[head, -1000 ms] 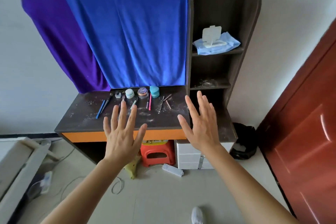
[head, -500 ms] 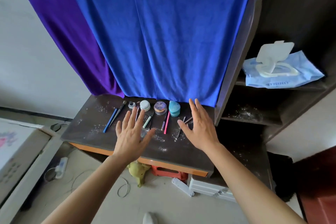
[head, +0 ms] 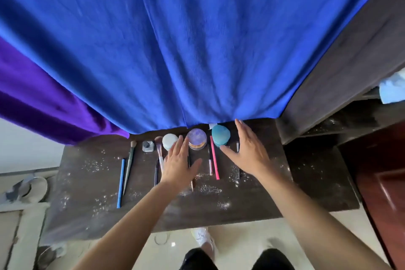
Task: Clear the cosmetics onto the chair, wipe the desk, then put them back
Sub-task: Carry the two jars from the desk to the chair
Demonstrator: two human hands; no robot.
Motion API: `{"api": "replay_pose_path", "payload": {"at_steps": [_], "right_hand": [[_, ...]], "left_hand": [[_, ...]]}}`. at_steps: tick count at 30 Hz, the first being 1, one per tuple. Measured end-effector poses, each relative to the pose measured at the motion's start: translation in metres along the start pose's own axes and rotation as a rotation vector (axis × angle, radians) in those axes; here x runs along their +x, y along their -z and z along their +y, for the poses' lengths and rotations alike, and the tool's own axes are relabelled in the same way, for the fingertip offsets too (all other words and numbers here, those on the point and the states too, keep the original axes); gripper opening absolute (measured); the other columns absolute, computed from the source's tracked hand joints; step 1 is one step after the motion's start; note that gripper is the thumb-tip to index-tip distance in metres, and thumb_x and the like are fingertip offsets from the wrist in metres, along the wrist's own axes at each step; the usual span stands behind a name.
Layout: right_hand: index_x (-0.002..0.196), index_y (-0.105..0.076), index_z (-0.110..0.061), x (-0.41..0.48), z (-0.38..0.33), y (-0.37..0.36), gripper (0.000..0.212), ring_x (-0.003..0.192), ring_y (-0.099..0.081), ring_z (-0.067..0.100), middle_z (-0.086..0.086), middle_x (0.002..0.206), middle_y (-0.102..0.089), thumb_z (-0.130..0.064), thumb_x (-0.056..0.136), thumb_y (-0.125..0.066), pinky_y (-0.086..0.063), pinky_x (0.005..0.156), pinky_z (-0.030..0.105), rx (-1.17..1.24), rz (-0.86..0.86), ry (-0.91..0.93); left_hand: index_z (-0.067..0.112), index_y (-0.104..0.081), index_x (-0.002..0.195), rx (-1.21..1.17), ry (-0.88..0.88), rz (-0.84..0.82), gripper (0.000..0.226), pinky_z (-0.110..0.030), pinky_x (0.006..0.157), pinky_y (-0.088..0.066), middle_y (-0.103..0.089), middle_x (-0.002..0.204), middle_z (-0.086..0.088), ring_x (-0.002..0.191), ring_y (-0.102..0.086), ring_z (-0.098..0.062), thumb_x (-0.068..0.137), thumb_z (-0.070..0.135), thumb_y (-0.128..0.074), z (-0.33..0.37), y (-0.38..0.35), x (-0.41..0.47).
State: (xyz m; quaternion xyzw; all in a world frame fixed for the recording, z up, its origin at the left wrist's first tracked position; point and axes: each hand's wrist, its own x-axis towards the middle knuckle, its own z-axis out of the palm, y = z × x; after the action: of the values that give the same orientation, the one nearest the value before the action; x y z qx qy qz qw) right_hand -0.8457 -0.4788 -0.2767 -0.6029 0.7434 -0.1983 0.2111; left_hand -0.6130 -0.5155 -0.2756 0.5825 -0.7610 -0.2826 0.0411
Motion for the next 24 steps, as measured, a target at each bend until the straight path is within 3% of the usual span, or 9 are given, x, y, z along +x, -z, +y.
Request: {"api": "replay_pose_path", "payload": {"at_steps": [4, 8, 10, 14, 17, 21, 24], "right_hand": [[0.159, -0.022, -0.01, 0.01, 0.004, -0.03, 0.102, 0.149, -0.029, 0.023, 0.012, 0.162, -0.031, -0.061, 0.083, -0.069, -0.031, 0.116, 0.037, -0.018, -0.045, -0.047], [0.157, -0.023, -0.011, 0.026, 0.009, -0.05, 0.104, 0.14, -0.043, 0.026, 0.011, 0.156, -0.041, -0.061, 0.081, -0.073, -0.043, 0.106, 0.04, -0.032, -0.035, -0.078], [0.155, -0.03, -0.012, 0.033, 0.012, -0.056, 0.099, 0.132, -0.052, 0.028, 0.01, 0.148, -0.05, -0.059, 0.08, -0.074, -0.047, 0.1, 0.04, -0.033, -0.025, -0.091], [0.141, -0.047, -0.016, 0.033, 0.02, -0.06, 0.08, 0.118, -0.061, 0.024, 0.004, 0.133, -0.062, -0.055, 0.077, -0.077, -0.05, 0.09, 0.036, 0.006, 0.005, -0.089], [0.138, -0.049, -0.017, 0.02, 0.023, -0.054, 0.077, 0.113, -0.062, 0.025, 0.003, 0.131, -0.061, -0.049, 0.075, -0.08, -0.05, 0.086, 0.035, 0.039, 0.007, -0.1], [0.132, -0.051, -0.019, 0.003, 0.025, -0.027, 0.074, 0.106, -0.062, 0.025, 0.0, 0.126, -0.061, -0.046, 0.071, -0.084, -0.053, 0.083, 0.036, 0.103, 0.064, -0.109], [0.131, -0.053, -0.022, -0.009, 0.022, 0.0, 0.075, 0.105, -0.062, 0.022, -0.003, 0.124, -0.06, -0.043, 0.068, -0.087, -0.053, 0.085, 0.034, 0.183, 0.142, -0.1]], "left_hand": [[0.019, -0.016, 0.158, -0.087, -0.019, -0.035, 0.086, -0.045, 0.121, -0.018, -0.014, 0.166, -0.005, 0.152, -0.014, -0.023, 0.091, 0.041, -0.066, -0.008, -0.017, 0.032], [0.013, -0.017, 0.158, -0.188, -0.009, 0.012, 0.086, -0.033, 0.121, -0.014, -0.017, 0.164, -0.008, 0.152, -0.012, -0.02, 0.091, 0.029, -0.068, -0.01, -0.039, 0.057], [0.011, -0.021, 0.157, -0.257, 0.034, 0.05, 0.083, -0.028, 0.119, -0.017, -0.022, 0.163, -0.008, 0.151, -0.018, -0.02, 0.09, 0.024, -0.07, -0.009, -0.049, 0.062], [0.006, -0.036, 0.15, -0.314, 0.073, 0.171, 0.073, -0.034, 0.116, -0.031, -0.039, 0.153, -0.012, 0.142, -0.036, -0.027, 0.087, 0.014, -0.072, -0.006, -0.06, 0.063], [0.006, -0.044, 0.145, -0.314, 0.111, 0.202, 0.072, -0.03, 0.109, -0.034, -0.048, 0.146, -0.01, 0.135, -0.044, -0.028, 0.083, 0.017, -0.078, -0.002, -0.055, 0.054], [0.009, -0.046, 0.143, -0.308, 0.091, 0.254, 0.073, -0.039, 0.11, -0.038, -0.05, 0.144, -0.009, 0.133, -0.046, -0.028, 0.08, 0.022, -0.081, 0.011, -0.033, 0.028], [0.012, -0.05, 0.14, -0.318, 0.063, 0.332, 0.072, -0.037, 0.105, -0.04, -0.054, 0.138, -0.006, 0.125, -0.051, -0.026, 0.078, 0.027, -0.083, 0.03, -0.01, 0.006]]}}
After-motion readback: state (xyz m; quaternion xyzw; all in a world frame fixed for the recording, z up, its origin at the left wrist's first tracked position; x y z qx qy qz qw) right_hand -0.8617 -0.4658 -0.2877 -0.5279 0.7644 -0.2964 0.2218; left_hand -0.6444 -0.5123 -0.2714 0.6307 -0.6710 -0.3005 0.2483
